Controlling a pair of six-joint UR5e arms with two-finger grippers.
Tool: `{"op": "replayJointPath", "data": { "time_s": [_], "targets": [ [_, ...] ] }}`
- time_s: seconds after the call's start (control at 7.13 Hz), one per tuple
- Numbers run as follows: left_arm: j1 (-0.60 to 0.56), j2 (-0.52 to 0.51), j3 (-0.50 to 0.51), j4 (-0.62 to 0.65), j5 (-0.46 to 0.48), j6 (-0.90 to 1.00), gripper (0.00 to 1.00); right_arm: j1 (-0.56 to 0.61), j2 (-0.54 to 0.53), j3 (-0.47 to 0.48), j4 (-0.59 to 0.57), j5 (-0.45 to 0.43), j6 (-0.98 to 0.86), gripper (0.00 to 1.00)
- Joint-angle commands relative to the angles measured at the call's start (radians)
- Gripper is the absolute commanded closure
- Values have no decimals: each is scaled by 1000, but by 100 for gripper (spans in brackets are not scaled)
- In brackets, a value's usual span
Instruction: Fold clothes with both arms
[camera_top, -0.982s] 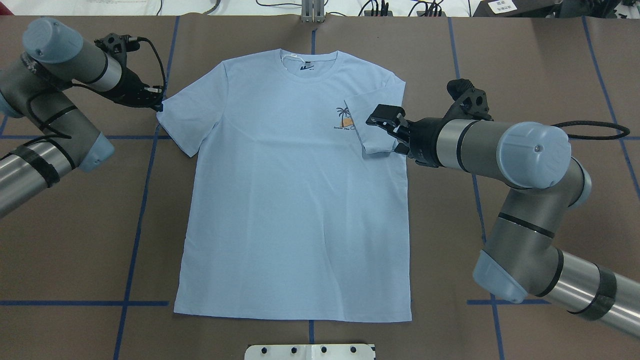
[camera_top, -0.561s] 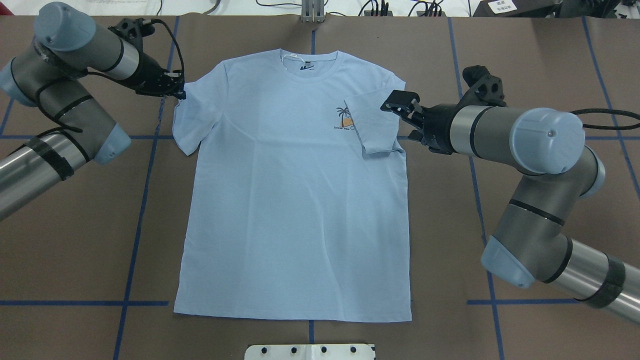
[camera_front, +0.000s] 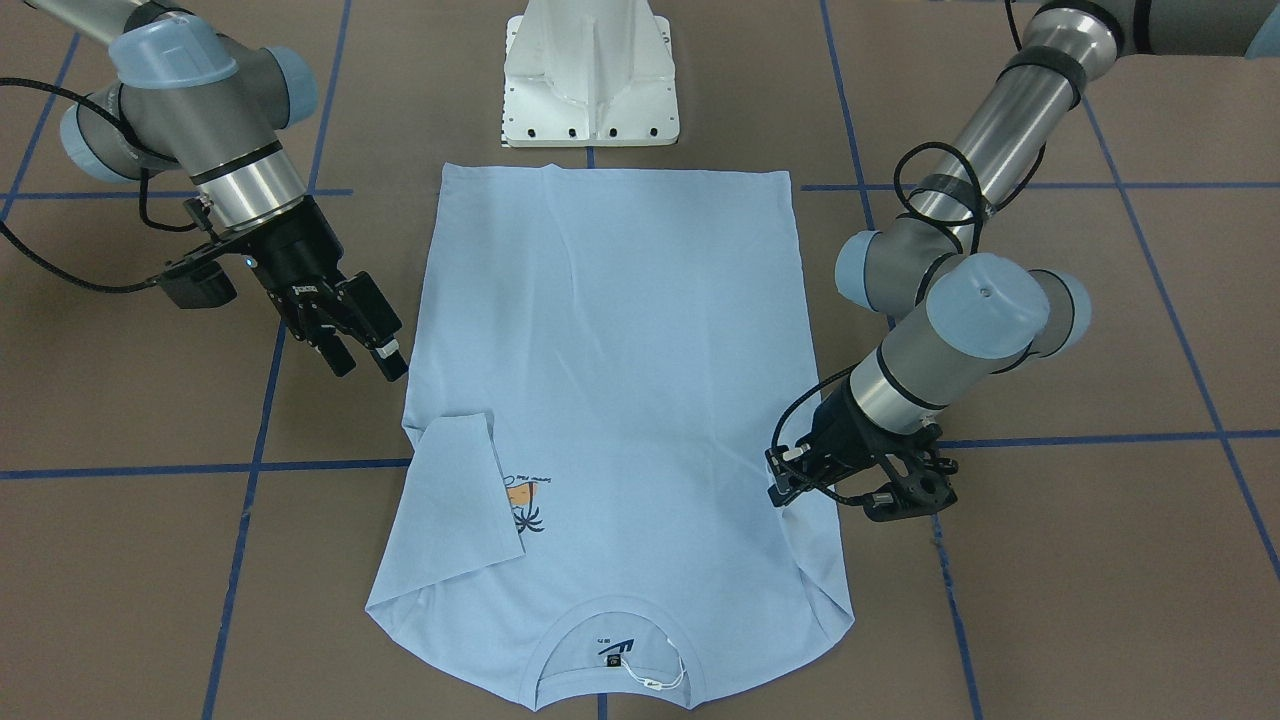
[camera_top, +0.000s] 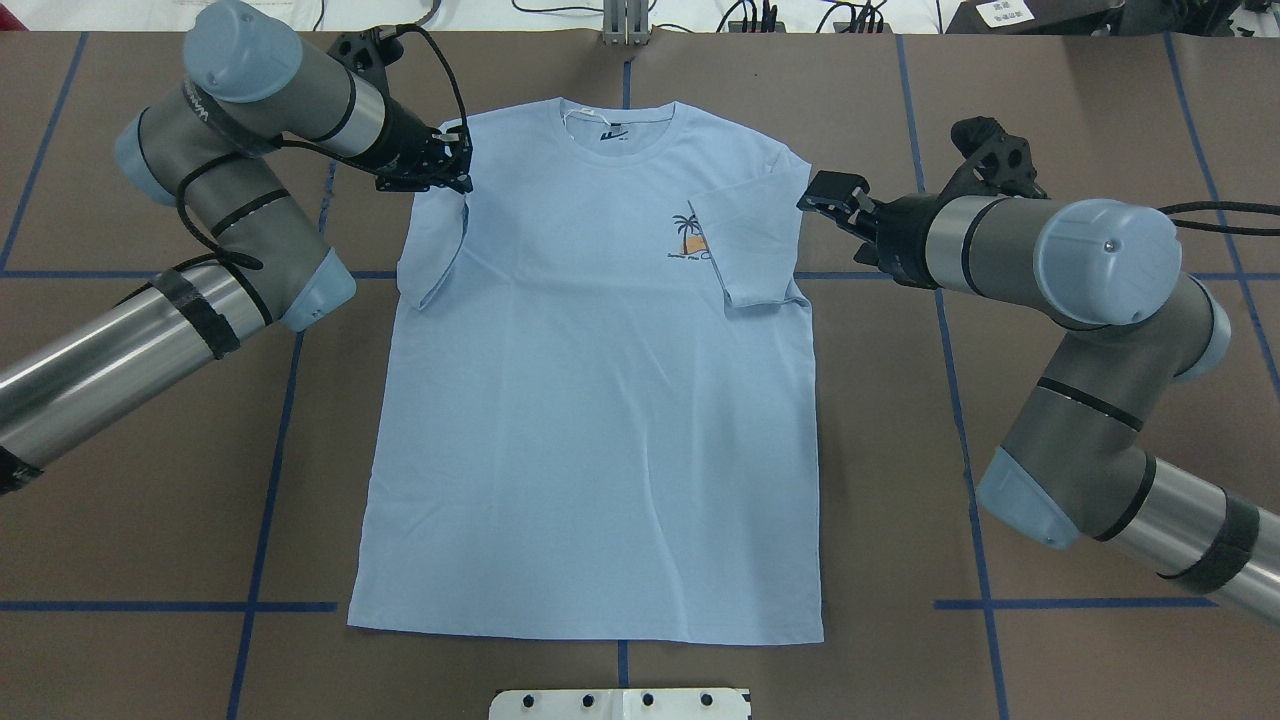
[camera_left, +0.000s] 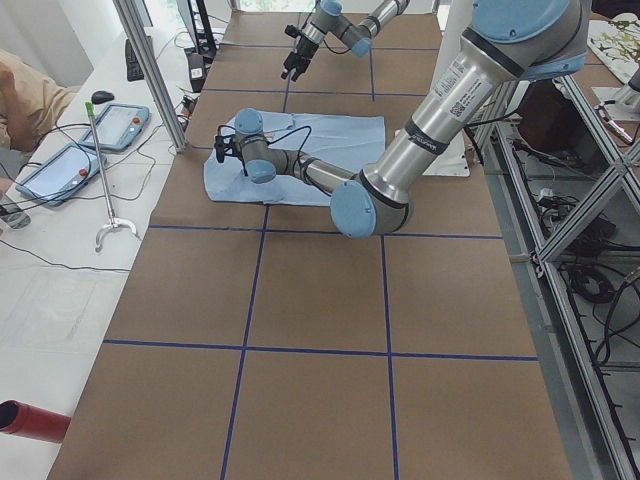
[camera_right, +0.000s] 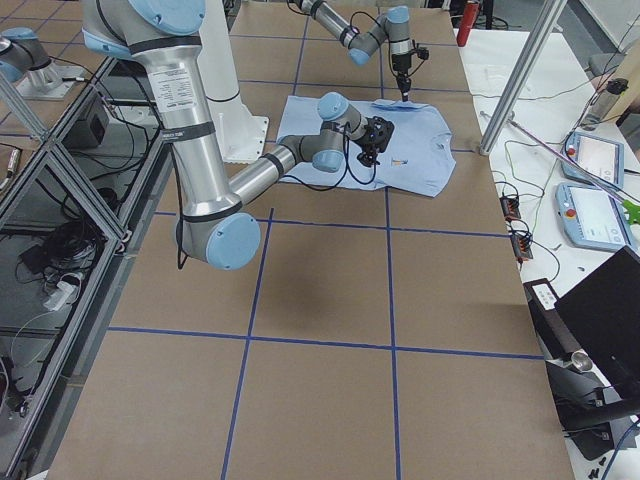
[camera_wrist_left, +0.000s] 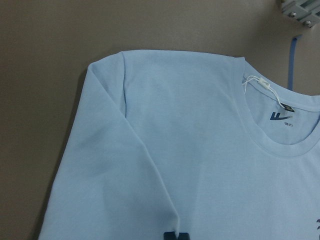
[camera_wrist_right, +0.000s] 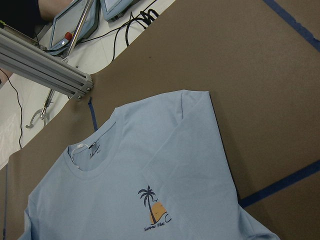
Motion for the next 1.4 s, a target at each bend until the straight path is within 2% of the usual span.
{"op": "replayJointPath", "data": {
  "time_s": [0.0, 0.28, 0.42, 0.56, 0.7, 0.84, 0.98, 1.12, 1.26],
  "targets": [
    [18, -40, 44, -49, 32, -33, 15, -4, -2, -4, 0, 0, -1, 0],
    [88, 7, -122, -49, 24, -185, 14, -62, -5, 8, -11, 0, 25, 0],
    [123, 82, -245, -43, 23, -207, 14, -125, -14, 12, -18, 0, 34, 0],
    [127, 118, -322, -35, 21, -208, 14, -178, -17, 68, -90, 6, 111, 0],
    [128, 200, -426, -33, 23, -208, 12, -238, -10, 126, -206, 9, 155, 0],
    [127, 281, -538, -29, 26, -208, 9, -290, -28, 175, -274, 6, 163, 0],
    [128, 335, -613, -20, 26, -208, 9, -376, -87, 239, -352, -49, 173, 0],
    [127, 342, -628, -18, 27, -208, 8, -468, -155, 308, -389, -125, 221, 0],
    [128, 342, -623, -18, 27, -208, 8, -533, -163, 336, -479, -205, 330, 0]
  ]
}}
